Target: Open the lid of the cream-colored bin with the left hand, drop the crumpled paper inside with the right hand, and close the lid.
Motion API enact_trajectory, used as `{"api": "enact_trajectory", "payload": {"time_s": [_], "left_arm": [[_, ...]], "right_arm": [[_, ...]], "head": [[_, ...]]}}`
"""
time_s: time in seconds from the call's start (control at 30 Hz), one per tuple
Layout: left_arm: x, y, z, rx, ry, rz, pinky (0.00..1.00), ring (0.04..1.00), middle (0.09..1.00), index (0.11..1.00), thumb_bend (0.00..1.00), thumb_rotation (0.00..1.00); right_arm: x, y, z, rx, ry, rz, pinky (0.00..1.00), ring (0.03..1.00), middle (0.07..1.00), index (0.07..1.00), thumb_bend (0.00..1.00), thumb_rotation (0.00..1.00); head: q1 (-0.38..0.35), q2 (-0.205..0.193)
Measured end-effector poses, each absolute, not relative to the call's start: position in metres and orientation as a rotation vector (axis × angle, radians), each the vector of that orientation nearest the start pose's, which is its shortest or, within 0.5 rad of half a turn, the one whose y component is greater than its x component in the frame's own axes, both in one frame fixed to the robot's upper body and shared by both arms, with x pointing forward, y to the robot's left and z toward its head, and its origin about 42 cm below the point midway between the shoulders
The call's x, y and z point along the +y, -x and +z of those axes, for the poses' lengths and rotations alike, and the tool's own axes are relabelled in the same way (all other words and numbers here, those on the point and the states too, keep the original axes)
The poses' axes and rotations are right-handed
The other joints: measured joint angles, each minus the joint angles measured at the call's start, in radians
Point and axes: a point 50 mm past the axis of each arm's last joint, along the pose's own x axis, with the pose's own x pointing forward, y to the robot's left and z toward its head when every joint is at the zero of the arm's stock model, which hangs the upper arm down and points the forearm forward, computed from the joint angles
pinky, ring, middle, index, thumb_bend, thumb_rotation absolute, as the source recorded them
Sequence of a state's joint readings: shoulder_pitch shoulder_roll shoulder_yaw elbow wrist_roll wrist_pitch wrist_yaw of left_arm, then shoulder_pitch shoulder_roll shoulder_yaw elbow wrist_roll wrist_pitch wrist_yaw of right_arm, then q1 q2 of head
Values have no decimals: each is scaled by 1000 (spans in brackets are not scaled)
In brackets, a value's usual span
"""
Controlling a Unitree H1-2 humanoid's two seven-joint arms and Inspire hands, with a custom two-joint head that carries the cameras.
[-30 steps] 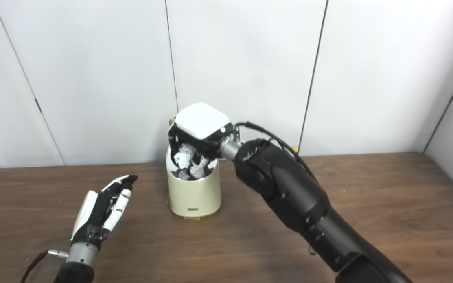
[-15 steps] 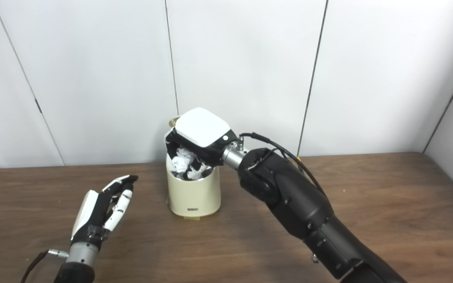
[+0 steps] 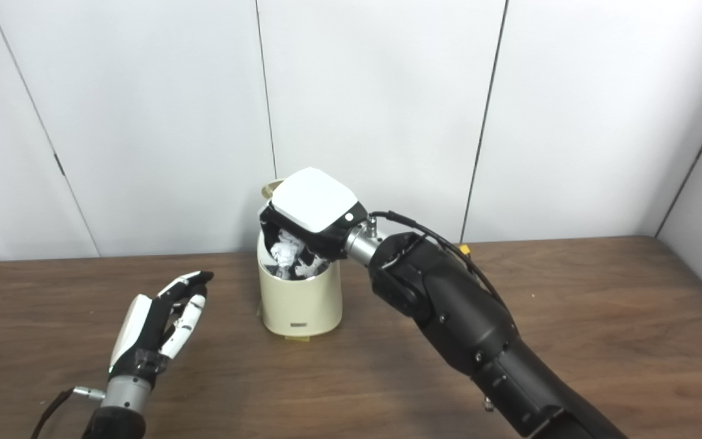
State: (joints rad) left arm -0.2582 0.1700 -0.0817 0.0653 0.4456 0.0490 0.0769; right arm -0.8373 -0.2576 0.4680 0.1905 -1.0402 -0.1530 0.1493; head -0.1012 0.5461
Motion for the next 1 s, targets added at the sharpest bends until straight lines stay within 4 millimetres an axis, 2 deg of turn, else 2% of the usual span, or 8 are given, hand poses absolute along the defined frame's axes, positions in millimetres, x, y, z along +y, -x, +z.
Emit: {"api": "enact_trajectory", "payload": {"time_s": [0.17, 0.23, 0.4, 0.43, 0.47, 0.53, 0.77, 1.0], "left_arm": [[230, -365, 158, -183, -624, 8, 717, 816, 834, 834, 311, 917], [230, -365, 158, -183, -625, 8, 721, 818, 835, 835, 309, 920], [230, -365, 158, -181, -626, 3, 726, 822, 840, 837, 313, 921], [230, -365, 158, -181, -626, 3, 725, 821, 840, 835, 314, 921], [230, -365, 158, -181, -627, 3, 724, 821, 840, 835, 314, 921], [230, -365, 158, -181, -627, 3, 724, 820, 840, 833, 312, 921], [230, -365, 158, -177, -641, 5, 724, 821, 842, 838, 322, 916], [230, -365, 158, -177, -642, 6, 719, 817, 838, 837, 327, 909]], "right_arm": [[-101, -456, 318, -796, 1544, 347, 454, 519, 572, 441, 512, 0], [-101, -456, 317, -788, 1547, 337, 468, 561, 624, 474, 520, 98], [-100, -456, 318, -776, 1560, 314, 490, 607, 686, 489, 523, 129], [-100, -457, 318, -775, 1562, 312, 490, 606, 689, 543, 749, 69], [-100, -457, 318, -775, 1563, 311, 490, 606, 691, 570, 865, 37], [-100, -456, 318, -776, 1566, 310, 504, 624, 710, 624, 972, 26], [-100, -455, 319, -778, 1577, 300, 556, 707, 781, 709, 1000, 90], [-100, -453, 319, -754, 1576, 293, 593, 745, 801, 742, 1000, 133]], "head": [[0, 0], [0, 0], [0, -2], [0, -2], [0, -2], [0, -2], [0, 0], [0, 2]]}}
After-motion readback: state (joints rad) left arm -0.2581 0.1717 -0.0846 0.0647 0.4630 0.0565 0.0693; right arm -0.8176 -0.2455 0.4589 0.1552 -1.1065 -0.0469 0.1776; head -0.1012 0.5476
